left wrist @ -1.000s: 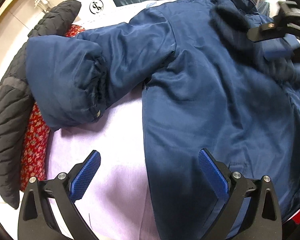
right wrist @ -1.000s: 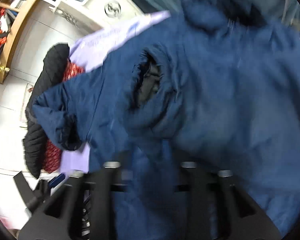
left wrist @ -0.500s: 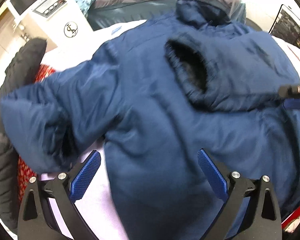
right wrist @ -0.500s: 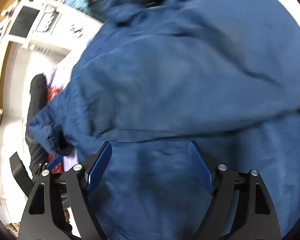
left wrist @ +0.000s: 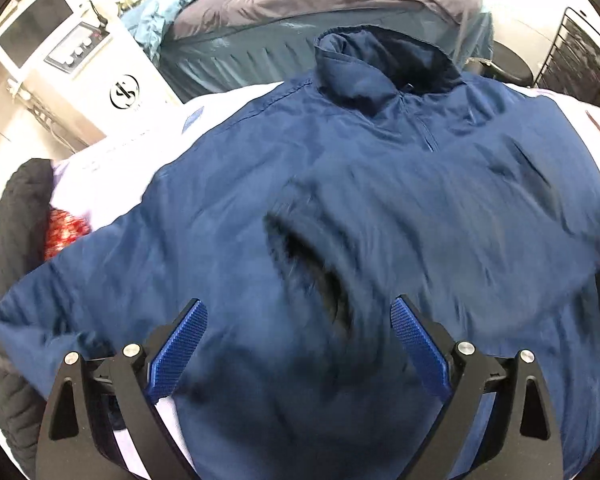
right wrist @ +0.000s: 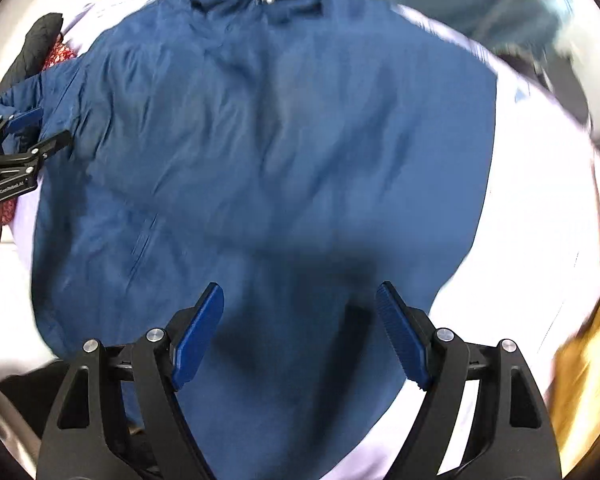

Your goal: Fold large clothes

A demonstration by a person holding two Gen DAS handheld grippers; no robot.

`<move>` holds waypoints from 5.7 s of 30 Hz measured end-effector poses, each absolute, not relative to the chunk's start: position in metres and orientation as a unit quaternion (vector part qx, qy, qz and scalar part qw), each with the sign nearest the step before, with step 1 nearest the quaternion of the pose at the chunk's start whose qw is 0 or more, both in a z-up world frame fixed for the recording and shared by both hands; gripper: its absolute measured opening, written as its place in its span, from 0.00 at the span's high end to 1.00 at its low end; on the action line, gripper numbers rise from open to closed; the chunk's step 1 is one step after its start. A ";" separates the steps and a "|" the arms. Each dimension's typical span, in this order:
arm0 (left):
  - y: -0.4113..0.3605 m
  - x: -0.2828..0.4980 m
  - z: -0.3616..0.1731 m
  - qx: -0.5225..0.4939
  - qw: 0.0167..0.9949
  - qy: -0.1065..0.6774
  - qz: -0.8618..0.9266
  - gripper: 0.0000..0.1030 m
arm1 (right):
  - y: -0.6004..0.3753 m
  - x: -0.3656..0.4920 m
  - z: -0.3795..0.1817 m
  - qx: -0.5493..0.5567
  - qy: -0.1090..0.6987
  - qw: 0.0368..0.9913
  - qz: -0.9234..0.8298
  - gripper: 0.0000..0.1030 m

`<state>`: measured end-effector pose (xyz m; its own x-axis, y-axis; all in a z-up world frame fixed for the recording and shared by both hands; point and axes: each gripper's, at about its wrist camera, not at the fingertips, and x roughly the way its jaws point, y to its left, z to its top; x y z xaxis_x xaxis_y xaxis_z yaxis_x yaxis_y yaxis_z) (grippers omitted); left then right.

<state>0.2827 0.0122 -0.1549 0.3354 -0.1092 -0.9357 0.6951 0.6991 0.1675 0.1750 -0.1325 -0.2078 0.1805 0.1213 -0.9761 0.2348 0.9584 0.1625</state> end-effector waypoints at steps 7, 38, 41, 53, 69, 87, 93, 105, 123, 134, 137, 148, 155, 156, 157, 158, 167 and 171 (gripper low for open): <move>-0.022 0.305 -0.193 0.279 0.738 0.558 -0.259 0.71 | -0.179 0.234 -0.242 0.293 0.542 0.783 -0.086 0.24; 0.073 0.315 -0.148 0.240 0.817 0.505 -0.141 0.13 | -0.075 0.187 -0.223 0.219 0.581 0.743 -0.249 0.06; 0.112 0.296 -0.134 0.270 0.850 0.448 -0.071 0.13 | -0.056 0.164 -0.214 0.284 0.570 0.736 -0.229 0.06; 0.206 0.334 -0.154 0.319 0.829 0.455 0.066 0.27 | 0.039 0.153 -0.184 0.248 0.575 0.769 -0.124 0.06; 0.248 0.364 -0.114 0.127 0.840 0.528 0.014 0.88 | -0.007 0.108 -0.191 0.327 0.549 0.751 -0.166 0.06; 0.053 0.291 -0.011 0.093 0.833 0.482 -0.256 0.88 | -0.041 0.078 -0.191 0.369 0.517 0.752 -0.179 0.06; -0.031 0.256 -0.019 0.100 0.793 0.491 -0.345 0.88 | -0.062 0.052 -0.200 0.396 0.508 0.736 -0.208 0.06; -0.088 0.206 -0.079 0.113 0.740 0.536 -0.390 0.14 | -0.077 0.030 -0.200 0.409 0.499 0.727 -0.236 0.06; 0.102 0.252 -0.117 0.159 0.781 0.564 -0.214 0.11 | -0.059 0.112 -0.185 0.345 0.514 0.767 -0.167 0.06; 0.109 0.289 -0.131 0.195 0.809 0.526 -0.176 0.11 | -0.021 0.229 -0.178 0.169 0.551 0.808 -0.123 0.06; 0.093 0.304 -0.152 0.219 0.793 0.540 -0.178 0.06 | -0.027 0.243 -0.208 0.151 0.594 0.778 -0.137 0.06; 0.089 0.317 -0.195 0.232 0.770 0.566 -0.180 0.05 | -0.031 0.263 -0.254 0.162 0.620 0.755 -0.136 0.05; 0.091 0.329 -0.208 0.210 0.755 0.593 -0.183 0.04 | -0.033 0.269 -0.261 0.162 0.607 0.763 -0.151 0.05; 0.092 0.332 -0.210 0.202 0.752 0.601 -0.181 0.04 | -0.032 0.269 -0.261 0.163 0.604 0.765 -0.153 0.05; 0.092 0.333 -0.211 0.199 0.751 0.603 -0.179 0.04 | -0.028 0.267 -0.262 0.163 0.602 0.766 -0.154 0.05; 0.091 0.334 -0.212 0.199 0.751 0.603 -0.178 0.04 | -0.023 0.266 -0.264 0.162 0.599 0.768 -0.156 0.05; 0.102 0.322 -0.201 0.207 0.763 0.582 -0.191 0.05 | -0.020 0.252 -0.255 0.173 0.623 0.751 -0.135 0.05; 0.118 0.307 -0.185 0.200 0.761 0.580 -0.210 0.06 | -0.016 0.228 -0.227 0.176 0.589 0.776 -0.140 0.05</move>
<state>0.3073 0.1180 -0.1848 0.2382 -0.0867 -0.9673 0.5516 0.8318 0.0613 0.2277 -0.0160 -0.2268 0.2663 -0.0108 -0.9638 0.4245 0.8991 0.1072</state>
